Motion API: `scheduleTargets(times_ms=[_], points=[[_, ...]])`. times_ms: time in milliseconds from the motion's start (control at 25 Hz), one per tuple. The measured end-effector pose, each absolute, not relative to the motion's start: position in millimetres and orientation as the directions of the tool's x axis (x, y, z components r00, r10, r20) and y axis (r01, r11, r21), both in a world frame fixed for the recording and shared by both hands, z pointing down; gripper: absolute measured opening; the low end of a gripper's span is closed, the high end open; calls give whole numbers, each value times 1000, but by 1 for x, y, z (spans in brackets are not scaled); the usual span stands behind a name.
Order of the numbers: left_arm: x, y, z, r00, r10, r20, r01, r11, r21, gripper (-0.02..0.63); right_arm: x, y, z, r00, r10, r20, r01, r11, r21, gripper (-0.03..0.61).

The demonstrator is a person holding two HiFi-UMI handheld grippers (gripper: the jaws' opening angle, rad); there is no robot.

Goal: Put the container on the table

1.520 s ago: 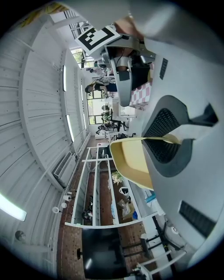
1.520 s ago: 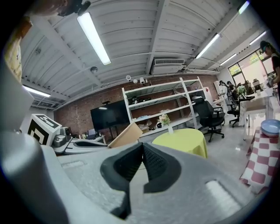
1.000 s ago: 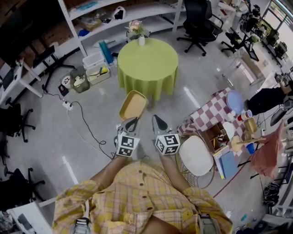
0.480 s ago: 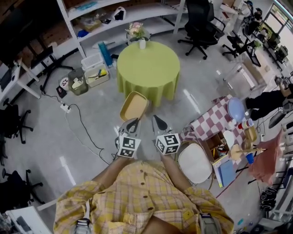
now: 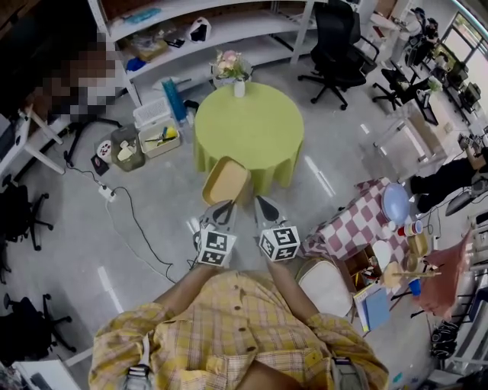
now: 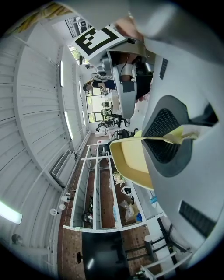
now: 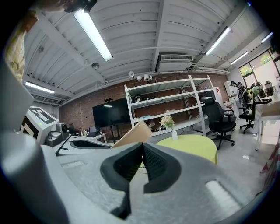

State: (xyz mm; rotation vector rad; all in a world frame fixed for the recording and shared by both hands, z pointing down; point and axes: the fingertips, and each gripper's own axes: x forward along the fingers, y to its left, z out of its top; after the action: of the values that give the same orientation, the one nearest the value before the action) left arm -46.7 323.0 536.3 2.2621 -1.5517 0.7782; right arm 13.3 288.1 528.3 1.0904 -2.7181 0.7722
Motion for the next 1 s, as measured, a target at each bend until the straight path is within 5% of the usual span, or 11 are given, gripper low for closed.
scheduleTargets(times_ms=[1000], points=[[-136,121,588,359,-701,615,-892,-452,6,18,-71,79,555,-666,-667,336,-742,542,-395,-2]])
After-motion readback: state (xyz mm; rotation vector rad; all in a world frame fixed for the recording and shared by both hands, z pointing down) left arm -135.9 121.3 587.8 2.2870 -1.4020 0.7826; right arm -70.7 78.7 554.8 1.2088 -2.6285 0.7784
